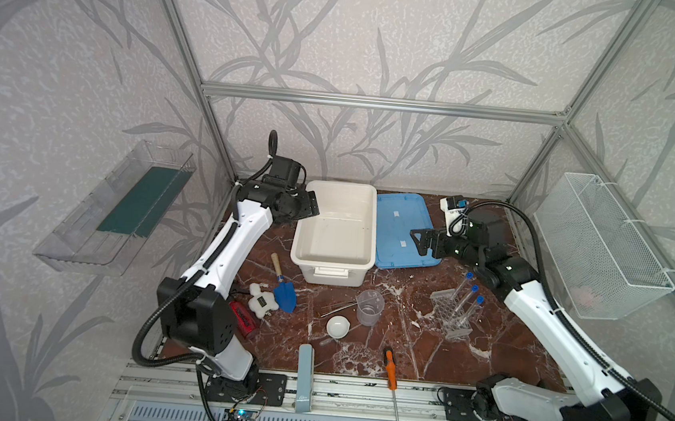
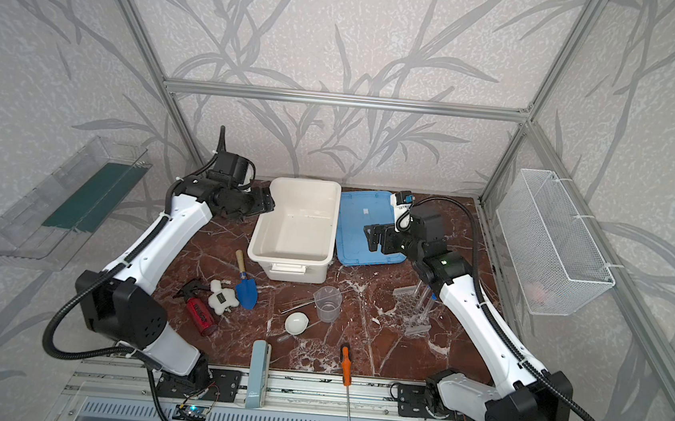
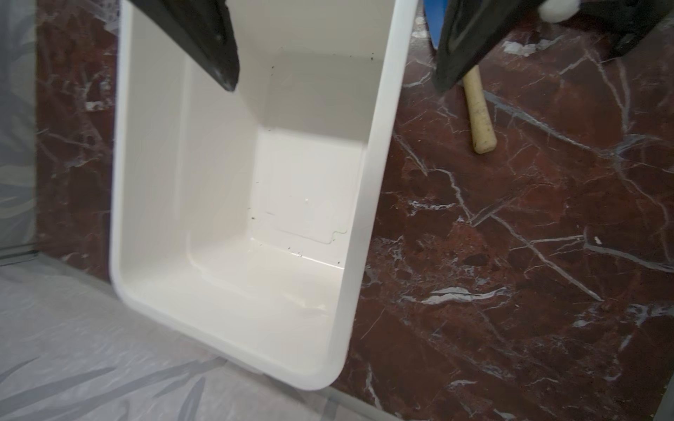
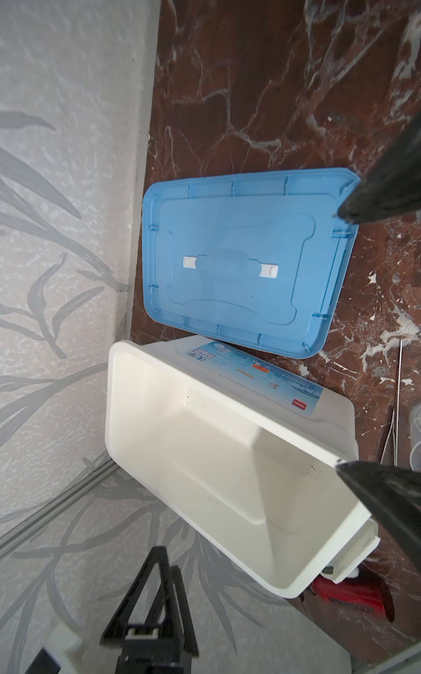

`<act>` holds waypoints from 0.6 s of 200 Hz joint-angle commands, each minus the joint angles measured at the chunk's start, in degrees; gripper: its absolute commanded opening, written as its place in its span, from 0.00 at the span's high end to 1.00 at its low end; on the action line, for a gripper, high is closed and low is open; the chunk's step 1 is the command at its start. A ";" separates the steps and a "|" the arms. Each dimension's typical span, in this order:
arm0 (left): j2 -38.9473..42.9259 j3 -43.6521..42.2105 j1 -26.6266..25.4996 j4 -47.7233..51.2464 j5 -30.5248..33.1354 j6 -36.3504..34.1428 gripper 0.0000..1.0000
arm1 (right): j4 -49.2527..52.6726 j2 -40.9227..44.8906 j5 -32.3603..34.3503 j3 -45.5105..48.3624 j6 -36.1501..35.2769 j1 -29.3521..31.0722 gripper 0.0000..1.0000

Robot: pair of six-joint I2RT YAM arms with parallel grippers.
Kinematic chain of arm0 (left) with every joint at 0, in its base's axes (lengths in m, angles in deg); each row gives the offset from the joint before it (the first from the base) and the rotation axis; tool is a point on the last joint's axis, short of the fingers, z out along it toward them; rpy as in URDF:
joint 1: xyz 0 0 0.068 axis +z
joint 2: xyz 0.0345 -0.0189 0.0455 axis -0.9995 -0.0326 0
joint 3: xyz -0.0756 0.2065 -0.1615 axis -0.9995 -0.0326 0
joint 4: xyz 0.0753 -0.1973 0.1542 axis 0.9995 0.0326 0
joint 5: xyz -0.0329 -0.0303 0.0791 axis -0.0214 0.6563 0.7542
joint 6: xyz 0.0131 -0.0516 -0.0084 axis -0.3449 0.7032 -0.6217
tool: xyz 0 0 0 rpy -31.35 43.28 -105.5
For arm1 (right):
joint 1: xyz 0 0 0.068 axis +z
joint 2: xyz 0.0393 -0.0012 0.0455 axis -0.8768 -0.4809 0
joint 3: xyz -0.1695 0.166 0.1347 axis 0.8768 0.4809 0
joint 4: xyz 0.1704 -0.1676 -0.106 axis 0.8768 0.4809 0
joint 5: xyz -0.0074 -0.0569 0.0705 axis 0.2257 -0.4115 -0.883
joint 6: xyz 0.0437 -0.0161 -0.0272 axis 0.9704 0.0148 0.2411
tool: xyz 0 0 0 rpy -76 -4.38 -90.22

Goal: Organize the chemistry lab equipment

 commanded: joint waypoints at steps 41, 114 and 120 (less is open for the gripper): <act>-13.73 11.53 0.08 11.90 9.06 -0.04 0.35 | -1.35 -7.67 -0.38 -5.70 0.62 7.32 0.01; -15.64 10.70 0.16 13.31 11.16 4.32 0.66 | -1.63 -6.64 2.93 -2.19 0.55 7.69 0.01; -15.42 10.33 0.17 13.18 11.35 5.18 0.67 | -1.62 -6.38 2.96 -2.01 0.56 7.63 0.01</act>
